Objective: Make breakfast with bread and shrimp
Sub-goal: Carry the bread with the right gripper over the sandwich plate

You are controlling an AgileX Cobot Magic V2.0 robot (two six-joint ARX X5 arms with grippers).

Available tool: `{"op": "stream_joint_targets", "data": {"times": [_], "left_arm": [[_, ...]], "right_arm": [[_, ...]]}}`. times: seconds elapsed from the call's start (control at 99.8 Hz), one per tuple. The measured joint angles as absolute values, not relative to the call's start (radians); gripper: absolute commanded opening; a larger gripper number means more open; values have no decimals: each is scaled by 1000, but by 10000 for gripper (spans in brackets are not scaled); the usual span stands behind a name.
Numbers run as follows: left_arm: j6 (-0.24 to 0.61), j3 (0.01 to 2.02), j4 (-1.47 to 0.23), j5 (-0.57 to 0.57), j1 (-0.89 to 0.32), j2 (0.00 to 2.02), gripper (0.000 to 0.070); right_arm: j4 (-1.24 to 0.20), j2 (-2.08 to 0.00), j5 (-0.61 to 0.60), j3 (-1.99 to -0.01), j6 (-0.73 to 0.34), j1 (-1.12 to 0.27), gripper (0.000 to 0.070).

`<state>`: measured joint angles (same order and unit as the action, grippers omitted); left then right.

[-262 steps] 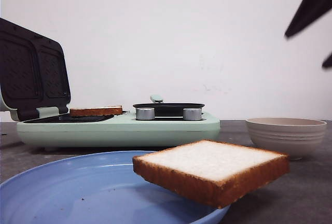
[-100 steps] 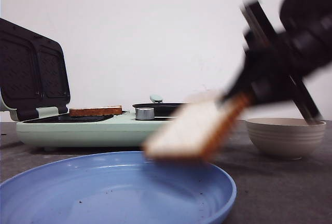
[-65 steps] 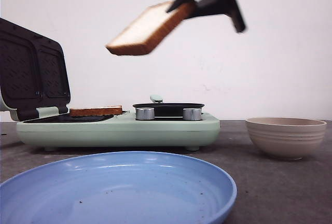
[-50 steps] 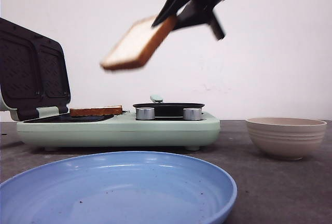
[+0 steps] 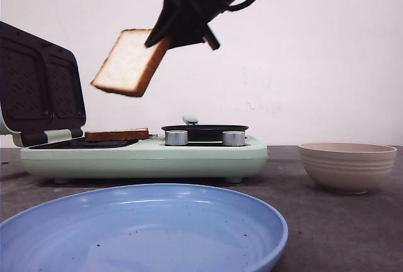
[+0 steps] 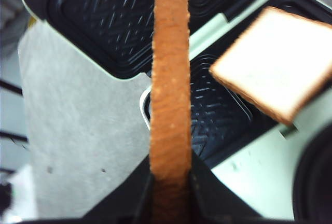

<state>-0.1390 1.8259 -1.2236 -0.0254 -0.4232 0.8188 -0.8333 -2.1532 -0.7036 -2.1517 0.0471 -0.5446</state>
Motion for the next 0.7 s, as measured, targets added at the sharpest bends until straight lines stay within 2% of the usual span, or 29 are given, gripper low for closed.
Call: {"op": "stream_joint_targets", "data": {"times": [0.351, 0.481, 0.702], "left_arm": [[-139, 1826, -1224, -25, -423, 819, 104], [-139, 1826, -1224, -25, -423, 819, 104], [-139, 1826, -1224, -25, -423, 819, 104]], "right_arm": [[-737, -2182, -703, -2152, 290, -620, 9], [-702, -2186, -705, -2152, 336, -628, 9], [-735, -2239, -705, -2152, 371, -620, 9]]}}
